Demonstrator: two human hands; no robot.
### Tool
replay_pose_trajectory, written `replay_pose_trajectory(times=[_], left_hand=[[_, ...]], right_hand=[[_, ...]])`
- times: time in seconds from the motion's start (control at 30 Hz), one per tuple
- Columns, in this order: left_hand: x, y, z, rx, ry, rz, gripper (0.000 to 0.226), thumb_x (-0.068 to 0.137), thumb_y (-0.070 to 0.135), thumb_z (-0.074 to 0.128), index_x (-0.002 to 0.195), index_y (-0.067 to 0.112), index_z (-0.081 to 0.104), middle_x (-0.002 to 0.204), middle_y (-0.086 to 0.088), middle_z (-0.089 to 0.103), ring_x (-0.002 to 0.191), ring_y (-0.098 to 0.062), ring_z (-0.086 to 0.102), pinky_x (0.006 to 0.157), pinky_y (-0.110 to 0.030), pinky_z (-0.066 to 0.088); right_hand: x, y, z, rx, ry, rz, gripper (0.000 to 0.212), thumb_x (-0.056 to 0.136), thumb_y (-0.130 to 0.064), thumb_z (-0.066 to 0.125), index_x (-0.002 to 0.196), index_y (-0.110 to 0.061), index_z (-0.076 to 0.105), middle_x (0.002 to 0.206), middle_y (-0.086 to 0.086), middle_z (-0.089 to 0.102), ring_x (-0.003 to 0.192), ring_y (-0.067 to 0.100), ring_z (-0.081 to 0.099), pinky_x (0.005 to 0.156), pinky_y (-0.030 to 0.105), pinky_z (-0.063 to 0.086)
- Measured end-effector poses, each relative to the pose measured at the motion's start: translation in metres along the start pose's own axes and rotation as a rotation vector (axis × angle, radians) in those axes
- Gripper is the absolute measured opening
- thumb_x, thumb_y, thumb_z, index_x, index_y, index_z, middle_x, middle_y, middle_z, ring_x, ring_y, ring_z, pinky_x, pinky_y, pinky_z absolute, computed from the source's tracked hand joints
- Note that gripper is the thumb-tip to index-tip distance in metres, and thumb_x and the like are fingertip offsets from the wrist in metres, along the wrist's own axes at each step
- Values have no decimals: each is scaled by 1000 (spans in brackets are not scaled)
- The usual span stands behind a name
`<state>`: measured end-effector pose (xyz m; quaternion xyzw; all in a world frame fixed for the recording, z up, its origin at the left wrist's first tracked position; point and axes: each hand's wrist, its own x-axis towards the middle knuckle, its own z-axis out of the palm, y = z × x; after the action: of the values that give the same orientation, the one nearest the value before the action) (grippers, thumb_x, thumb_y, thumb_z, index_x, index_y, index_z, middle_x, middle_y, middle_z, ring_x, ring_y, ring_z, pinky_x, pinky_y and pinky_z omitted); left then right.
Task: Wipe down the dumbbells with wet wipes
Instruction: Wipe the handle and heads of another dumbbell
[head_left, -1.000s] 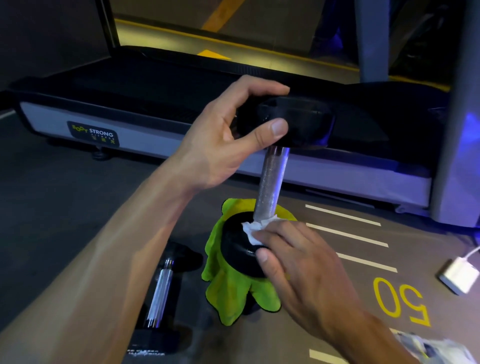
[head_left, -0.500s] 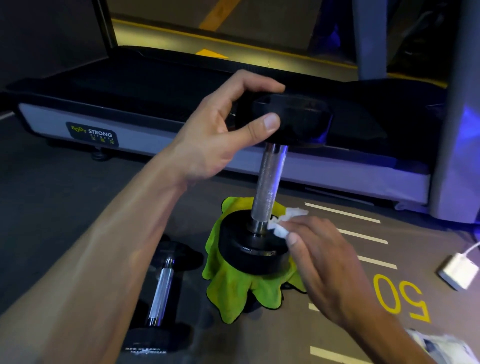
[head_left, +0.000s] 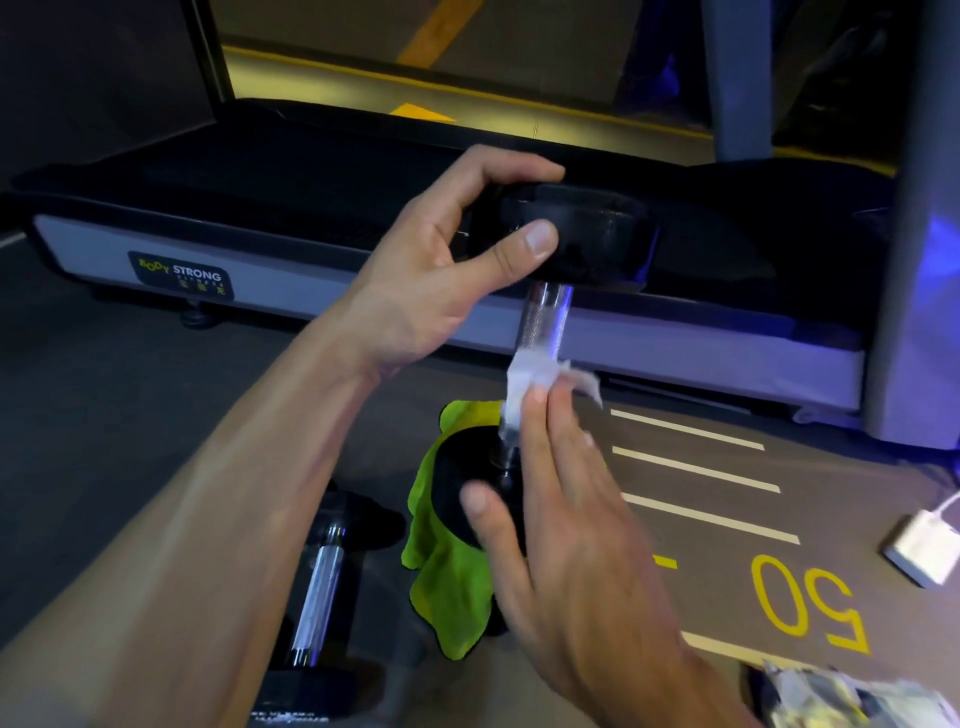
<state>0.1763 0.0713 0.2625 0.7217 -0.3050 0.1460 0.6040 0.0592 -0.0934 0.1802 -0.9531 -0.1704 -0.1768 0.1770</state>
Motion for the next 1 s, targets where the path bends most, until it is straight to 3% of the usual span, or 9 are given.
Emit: replay_pose_trajectory(times=[0.13, 0.33, 0.5, 0.57, 0.7, 0.77, 0.83, 0.93, 1.0], left_hand=[[1, -1, -1, 45, 10, -6, 32, 103, 21, 65, 133, 19, 56, 122, 6, 62, 115, -7, 60, 101, -27, 47], [0, 0, 1, 7, 32, -7, 32, 101, 18, 66, 131, 18, 57, 114, 12, 64, 109, -2, 61, 97, -22, 47], [0, 5, 5, 47, 8, 14, 32, 102, 16, 64, 133, 15, 55, 114, 13, 63, 109, 0, 61, 95, -21, 48], [-1, 5, 5, 40, 13, 13, 32, 102, 16, 64, 133, 15, 55, 114, 12, 63, 109, 0, 61, 96, -21, 48], [-4, 6, 7, 17, 38, 7, 33, 100, 14, 65, 131, 14, 56, 113, 9, 63, 105, 1, 61, 93, -18, 47], [-5, 7, 9, 18, 44, 13, 32, 100, 12, 65, 131, 12, 56, 112, 8, 63, 103, 2, 61, 92, -16, 47], [-4, 7, 10, 24, 41, 15, 32, 101, 11, 64, 132, 11, 55, 113, 8, 63, 104, 3, 61, 93, -15, 46], [-3, 8, 9, 50, 42, 8, 32, 102, 13, 64, 133, 13, 55, 115, 10, 63, 108, 2, 61, 95, -18, 47], [-2, 6, 8, 42, 54, 1, 32, 101, 15, 64, 132, 15, 56, 114, 10, 63, 107, 0, 61, 95, -20, 47]], right_hand=[[40, -5, -16, -20, 2, 30, 83, 102, -65, 9, 163, -11, -3, 172, 8, -3, 158, 16, 1, 128, 36, 18], [-12, -4, -1, -65, -95, -6, 80, 105, -62, 20, 156, -3, 35, 162, 21, 33, 148, 30, 39, 112, 46, 46], [44, -7, -28, -62, 42, 32, 80, 100, -69, 12, 162, -18, 14, 167, 10, 22, 154, 23, 26, 115, 40, 39], [41, -10, -28, -103, 34, 19, 81, 101, -68, 13, 163, -16, 11, 167, 12, 21, 154, 23, 25, 116, 39, 40], [-9, -8, -5, -93, -115, 20, 80, 104, -63, 23, 153, -3, 41, 156, 23, 42, 142, 33, 48, 109, 45, 49], [-11, -5, -5, -84, -94, 13, 78, 104, -61, 24, 150, -2, 46, 152, 22, 47, 138, 33, 53, 108, 43, 50], [8, -5, -15, -55, -54, 19, 79, 102, -64, 19, 158, -8, 32, 162, 17, 36, 145, 28, 44, 111, 39, 45], [34, -5, -24, -5, -21, 24, 80, 98, -68, 7, 162, -21, 0, 172, 4, 1, 156, 18, 19, 117, 36, 36], [25, -4, -17, 10, -32, 26, 79, 101, -66, 12, 163, -18, 3, 172, 7, 5, 156, 19, 21, 119, 36, 38]])
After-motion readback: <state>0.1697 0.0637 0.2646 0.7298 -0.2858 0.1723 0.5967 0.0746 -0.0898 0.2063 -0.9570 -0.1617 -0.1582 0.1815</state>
